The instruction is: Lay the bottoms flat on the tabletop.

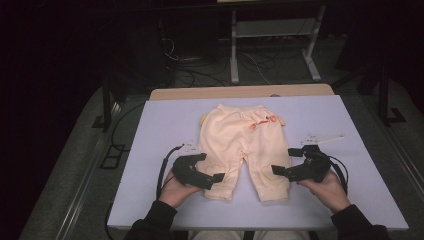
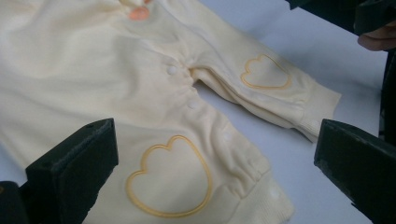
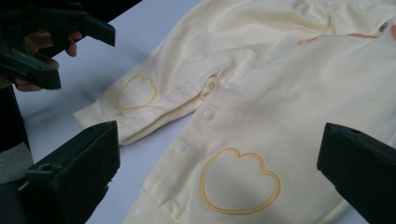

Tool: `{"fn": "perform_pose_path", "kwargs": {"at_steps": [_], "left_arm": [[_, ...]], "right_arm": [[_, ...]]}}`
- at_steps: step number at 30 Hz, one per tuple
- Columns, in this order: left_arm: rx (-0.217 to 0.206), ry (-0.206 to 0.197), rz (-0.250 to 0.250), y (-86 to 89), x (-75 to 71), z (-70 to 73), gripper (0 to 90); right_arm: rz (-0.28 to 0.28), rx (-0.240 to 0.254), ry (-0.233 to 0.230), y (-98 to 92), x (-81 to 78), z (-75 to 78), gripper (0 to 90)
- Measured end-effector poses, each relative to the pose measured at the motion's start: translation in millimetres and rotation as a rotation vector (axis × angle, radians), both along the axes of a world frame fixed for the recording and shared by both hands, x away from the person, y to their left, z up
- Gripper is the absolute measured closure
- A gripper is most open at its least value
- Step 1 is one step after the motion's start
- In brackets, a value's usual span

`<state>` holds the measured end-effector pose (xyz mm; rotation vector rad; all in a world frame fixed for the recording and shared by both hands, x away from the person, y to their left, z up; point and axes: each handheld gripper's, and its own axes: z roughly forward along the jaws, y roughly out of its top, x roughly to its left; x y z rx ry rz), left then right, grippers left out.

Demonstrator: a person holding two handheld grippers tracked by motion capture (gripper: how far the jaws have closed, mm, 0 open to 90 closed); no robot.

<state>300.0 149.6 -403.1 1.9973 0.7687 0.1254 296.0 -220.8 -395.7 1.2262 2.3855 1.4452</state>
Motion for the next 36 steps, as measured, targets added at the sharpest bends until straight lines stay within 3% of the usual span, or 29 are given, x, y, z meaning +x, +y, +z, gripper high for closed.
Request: {"fn": "perform_pose_path", "kwargs": {"at_steps": [3,10,22,25,32,36], "left_arm": [[-0.017,-0.027,0.026,13.6,-4.5,5.9,0.0],[-0.029,-0.061,0.083,35.8,-12.5,6.4,0.0],[-0.047,-0.099,0.107,57.7,-22.7,-4.4,0.0],[-0.058,-0.108,0.109,62.0,-26.1,-9.6,0.0],[-0.042,-0.102,0.105,63.1,-27.2,-17.1,0.0],[-0.027,-0.105,0.097,61.5,-26.8,-17.8,0.0]], "right_arm": [[-0.012,-0.007,-0.028,-7.1,-5.6,2.8,0.0],[-0.051,0.002,-0.036,-24.4,-15.9,-4.6,0.0],[-0.089,0.021,-0.055,-41.4,-25.9,-18.6,0.0],[-0.093,0.025,-0.052,-44.7,-28.8,-23.4,0.0],[-0.077,-0.017,-0.062,-47.2,-33.7,-37.3,0.0],[-0.070,-0.018,-0.054,-46.0,-34.9,-40.9,0.0]]}}
